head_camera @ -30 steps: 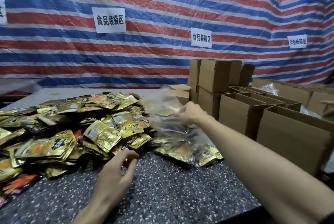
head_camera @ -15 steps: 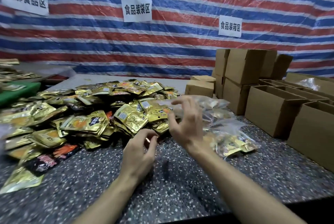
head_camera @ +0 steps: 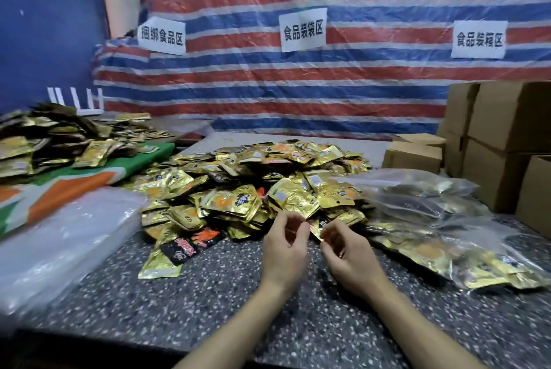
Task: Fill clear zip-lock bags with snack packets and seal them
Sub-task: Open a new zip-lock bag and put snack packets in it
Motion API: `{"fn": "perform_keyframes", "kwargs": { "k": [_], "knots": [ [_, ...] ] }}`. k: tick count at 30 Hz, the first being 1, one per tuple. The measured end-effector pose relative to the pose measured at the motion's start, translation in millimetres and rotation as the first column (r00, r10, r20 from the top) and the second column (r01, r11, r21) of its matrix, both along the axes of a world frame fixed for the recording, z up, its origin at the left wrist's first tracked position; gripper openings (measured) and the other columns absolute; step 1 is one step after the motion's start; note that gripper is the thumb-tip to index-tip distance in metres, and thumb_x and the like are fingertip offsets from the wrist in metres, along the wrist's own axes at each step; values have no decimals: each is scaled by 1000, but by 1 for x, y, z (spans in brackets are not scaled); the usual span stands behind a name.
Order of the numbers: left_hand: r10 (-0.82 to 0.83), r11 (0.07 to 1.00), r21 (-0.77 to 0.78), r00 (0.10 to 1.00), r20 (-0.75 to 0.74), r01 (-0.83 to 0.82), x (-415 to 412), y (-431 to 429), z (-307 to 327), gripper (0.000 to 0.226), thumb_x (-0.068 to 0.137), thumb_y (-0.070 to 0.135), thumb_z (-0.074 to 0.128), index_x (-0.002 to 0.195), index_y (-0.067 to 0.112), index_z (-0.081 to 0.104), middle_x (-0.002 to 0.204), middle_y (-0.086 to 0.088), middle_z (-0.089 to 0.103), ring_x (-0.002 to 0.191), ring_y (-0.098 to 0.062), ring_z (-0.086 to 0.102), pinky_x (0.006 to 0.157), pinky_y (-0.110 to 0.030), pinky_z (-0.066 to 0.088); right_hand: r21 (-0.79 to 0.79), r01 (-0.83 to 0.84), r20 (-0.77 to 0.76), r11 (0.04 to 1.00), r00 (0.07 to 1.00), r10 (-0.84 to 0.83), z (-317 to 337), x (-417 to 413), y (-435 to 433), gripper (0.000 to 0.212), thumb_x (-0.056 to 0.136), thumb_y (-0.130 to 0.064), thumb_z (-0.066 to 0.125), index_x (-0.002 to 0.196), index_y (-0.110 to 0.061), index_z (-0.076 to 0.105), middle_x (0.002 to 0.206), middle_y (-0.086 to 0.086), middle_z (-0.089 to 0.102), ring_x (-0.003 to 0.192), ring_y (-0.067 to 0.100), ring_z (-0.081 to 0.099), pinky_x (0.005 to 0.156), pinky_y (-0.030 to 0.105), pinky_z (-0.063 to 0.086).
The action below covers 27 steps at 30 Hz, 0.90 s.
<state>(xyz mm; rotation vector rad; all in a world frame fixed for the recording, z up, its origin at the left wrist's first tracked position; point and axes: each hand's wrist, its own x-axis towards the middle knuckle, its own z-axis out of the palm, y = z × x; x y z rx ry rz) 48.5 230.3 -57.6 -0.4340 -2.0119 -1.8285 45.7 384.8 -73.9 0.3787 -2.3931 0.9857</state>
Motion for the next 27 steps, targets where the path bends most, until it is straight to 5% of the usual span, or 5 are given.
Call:
{"fn": "perform_keyframes", "kwargs": {
  "k": [7,12,15,21,27],
  "knots": [
    [210,895,-391,976,-55,-214,-10,-127,21,7,94,20,62,95,26,60,105,5,61,88,-8,59,76,-30,56,-7,11,59,1000,998,-11,-1,0,0,24,88,-11,68,84,-31,56,72,-3,64,66,19,61,64,49,54],
    [644,441,-719,748,-163,-537,-29,-226,27,30,98,30,53,122,15,62,125,-8,61,110,-23,56,96,-44,48,-32,7,95,999,995,-4,3,4,-1,22,89,-10,67,85,-29,57,75,-2,65,70,20,62,67,48,55],
    [792,192,-891,602,-107,-411,-32,-266,24,70,95,69,33,115,9,63,126,-13,60,114,-30,54,98,-43,41,-31,8,108,999,994,-4,4,6,-2,22,89,-11,67,85,-30,56,76,-2,65,72,20,62,69,48,55],
    [853,121,-961,522,-28,-248,-32,-302,20,1,90,19,52,91,18,53,95,-2,62,89,-25,59,74,-33,39,-18,1,109,1000,994,1,7,8,-3,22,89,-9,66,84,-28,56,74,-2,64,70,17,61,67,43,54],
    [815,253,-952,569,114,-171,-46,-318,39,41,96,50,54,101,10,63,105,-8,68,96,-28,62,84,-35,47,-32,10,114,999,994,-6,7,7,-4,20,88,-9,66,83,-26,58,73,-1,64,68,19,61,65,41,52]
  ]
}}
